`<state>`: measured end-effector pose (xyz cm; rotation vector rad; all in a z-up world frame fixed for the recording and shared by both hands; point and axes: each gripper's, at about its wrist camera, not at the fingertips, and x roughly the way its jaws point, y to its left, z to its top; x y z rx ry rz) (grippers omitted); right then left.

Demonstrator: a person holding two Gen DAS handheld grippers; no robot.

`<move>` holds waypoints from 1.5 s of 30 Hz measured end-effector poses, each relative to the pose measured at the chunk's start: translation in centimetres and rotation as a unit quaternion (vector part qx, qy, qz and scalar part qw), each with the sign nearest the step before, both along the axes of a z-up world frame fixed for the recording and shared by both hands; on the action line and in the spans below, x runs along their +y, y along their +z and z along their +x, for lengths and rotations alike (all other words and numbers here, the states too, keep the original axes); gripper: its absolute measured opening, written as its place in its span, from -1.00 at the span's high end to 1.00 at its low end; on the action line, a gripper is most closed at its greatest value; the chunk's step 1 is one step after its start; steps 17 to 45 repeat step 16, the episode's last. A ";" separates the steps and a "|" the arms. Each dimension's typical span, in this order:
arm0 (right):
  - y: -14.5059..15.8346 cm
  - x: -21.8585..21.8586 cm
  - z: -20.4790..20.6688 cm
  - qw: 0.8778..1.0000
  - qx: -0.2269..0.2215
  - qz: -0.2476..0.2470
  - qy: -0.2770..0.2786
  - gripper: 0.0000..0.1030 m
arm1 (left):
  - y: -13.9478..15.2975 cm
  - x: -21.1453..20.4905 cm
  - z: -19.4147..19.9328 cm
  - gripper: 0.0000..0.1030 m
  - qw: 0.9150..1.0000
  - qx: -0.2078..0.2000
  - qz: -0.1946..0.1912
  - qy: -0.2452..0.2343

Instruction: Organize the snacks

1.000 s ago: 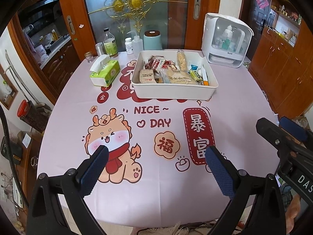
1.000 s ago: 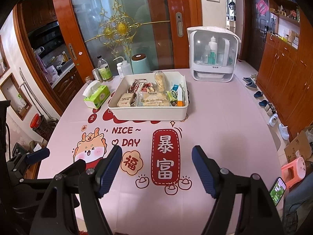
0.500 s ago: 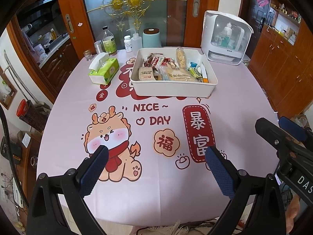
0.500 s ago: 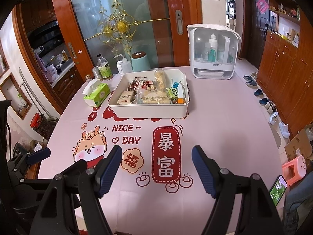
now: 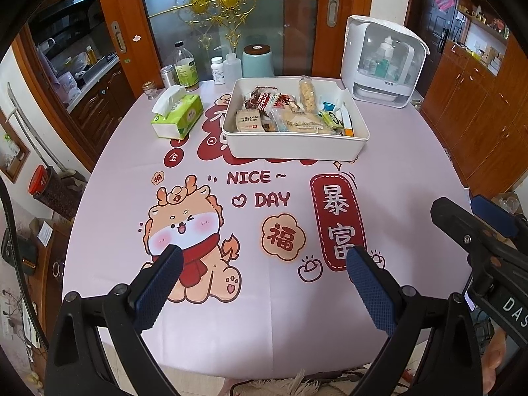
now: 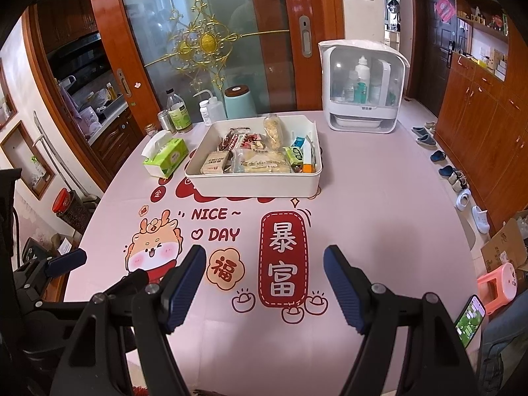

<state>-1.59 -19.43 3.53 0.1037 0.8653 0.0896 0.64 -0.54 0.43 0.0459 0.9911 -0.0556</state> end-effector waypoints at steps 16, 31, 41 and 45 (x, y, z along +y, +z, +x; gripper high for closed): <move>0.0 0.0 -0.1 1.000 0.000 0.000 0.000 -0.45 | 0.1 -0.1 0.1 -0.91 1.000 0.001 0.000 0.000; 0.0 0.0 -0.1 1.000 0.000 0.000 0.000 -0.45 | 0.1 -0.1 0.1 -0.91 1.000 0.001 0.000 0.000; 0.0 0.0 -0.1 1.000 0.000 0.000 0.000 -0.45 | 0.1 -0.1 0.1 -0.91 1.000 0.001 0.000 0.000; 0.0 0.0 -0.1 1.000 0.000 0.000 0.000 -0.45 | 0.1 -0.1 0.1 -0.91 1.000 0.001 0.000 0.000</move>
